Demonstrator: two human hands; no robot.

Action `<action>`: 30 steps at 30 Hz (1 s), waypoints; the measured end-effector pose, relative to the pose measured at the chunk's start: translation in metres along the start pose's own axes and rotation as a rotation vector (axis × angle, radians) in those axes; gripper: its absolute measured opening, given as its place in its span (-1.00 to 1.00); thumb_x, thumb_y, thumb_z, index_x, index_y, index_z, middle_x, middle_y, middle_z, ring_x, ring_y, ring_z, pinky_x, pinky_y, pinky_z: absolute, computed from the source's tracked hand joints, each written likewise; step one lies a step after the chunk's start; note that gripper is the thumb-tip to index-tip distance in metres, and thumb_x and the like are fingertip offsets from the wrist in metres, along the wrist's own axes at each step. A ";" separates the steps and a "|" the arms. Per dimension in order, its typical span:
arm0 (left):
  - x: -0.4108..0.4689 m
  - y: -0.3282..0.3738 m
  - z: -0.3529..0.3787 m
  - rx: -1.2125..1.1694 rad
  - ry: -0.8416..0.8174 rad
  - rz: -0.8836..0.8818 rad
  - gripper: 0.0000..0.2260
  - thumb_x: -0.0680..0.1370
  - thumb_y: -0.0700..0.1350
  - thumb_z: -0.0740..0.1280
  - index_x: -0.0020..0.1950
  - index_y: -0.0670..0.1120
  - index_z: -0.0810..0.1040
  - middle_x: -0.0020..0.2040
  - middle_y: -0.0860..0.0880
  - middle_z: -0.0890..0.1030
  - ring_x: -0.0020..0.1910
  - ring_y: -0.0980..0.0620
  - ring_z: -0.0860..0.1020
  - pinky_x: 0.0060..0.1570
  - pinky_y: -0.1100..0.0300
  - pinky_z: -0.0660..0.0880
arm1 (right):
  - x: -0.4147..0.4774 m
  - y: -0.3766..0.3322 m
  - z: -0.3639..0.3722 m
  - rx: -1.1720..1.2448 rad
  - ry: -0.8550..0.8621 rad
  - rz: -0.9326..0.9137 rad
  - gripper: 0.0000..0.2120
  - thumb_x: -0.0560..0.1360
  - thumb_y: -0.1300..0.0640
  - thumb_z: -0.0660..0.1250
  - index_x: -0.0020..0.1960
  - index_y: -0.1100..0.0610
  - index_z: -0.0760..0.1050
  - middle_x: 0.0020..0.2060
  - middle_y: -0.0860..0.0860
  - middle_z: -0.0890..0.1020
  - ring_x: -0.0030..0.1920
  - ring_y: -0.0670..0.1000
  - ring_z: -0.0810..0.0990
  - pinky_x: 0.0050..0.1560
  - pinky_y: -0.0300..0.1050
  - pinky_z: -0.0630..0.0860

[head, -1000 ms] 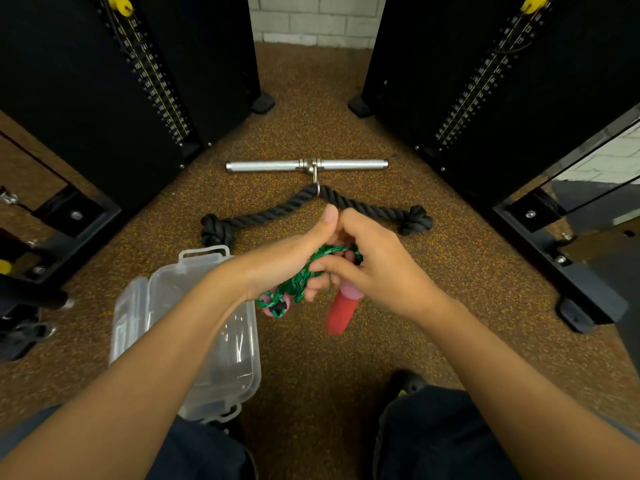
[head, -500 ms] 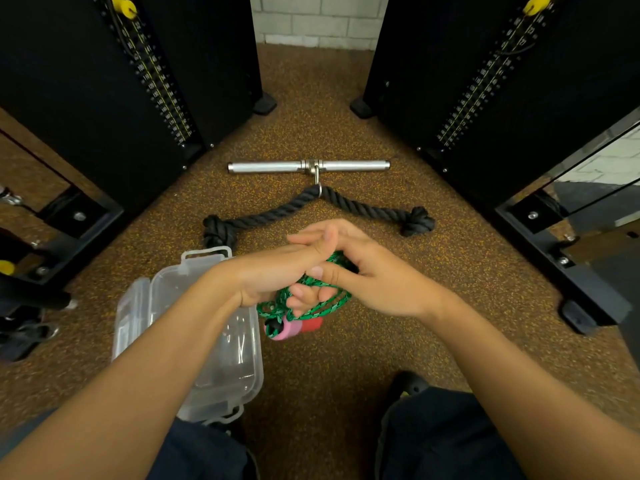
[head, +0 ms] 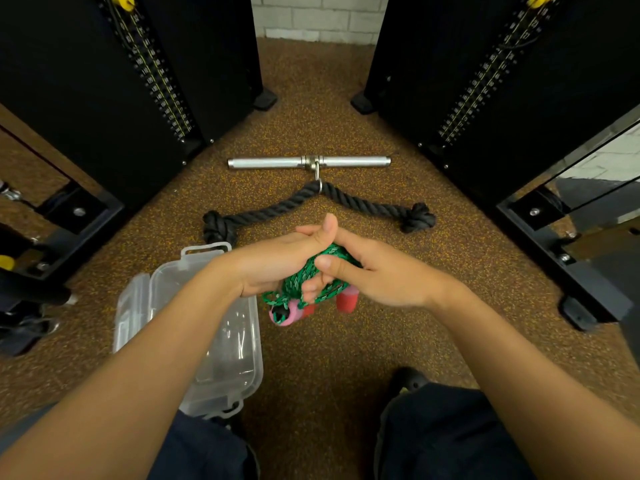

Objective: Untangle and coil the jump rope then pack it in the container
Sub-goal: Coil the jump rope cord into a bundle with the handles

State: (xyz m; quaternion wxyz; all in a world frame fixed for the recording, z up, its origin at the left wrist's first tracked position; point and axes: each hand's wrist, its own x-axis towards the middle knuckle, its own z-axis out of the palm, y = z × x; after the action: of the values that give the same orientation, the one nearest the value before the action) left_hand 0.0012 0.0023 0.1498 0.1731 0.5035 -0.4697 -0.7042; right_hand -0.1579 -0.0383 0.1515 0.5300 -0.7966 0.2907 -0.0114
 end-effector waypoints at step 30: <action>0.005 0.003 -0.004 -0.241 0.420 0.158 -0.74 0.23 0.09 0.42 -0.24 -0.05 0.70 -0.18 -0.18 0.69 -0.18 -0.09 0.59 -0.09 0.07 0.43 | 0.000 0.013 -0.003 0.170 0.387 -0.029 -0.80 0.50 -0.04 0.23 0.08 0.00 0.40 -0.10 -0.05 0.59 -0.07 -0.01 0.63 -0.15 -0.02 0.61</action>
State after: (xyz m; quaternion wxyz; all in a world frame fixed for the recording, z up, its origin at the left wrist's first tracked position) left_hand 0.0020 -0.0053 0.1495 0.3800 0.5761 -0.3738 -0.6196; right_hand -0.1649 -0.0442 0.1413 0.5294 -0.7361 0.3733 -0.1963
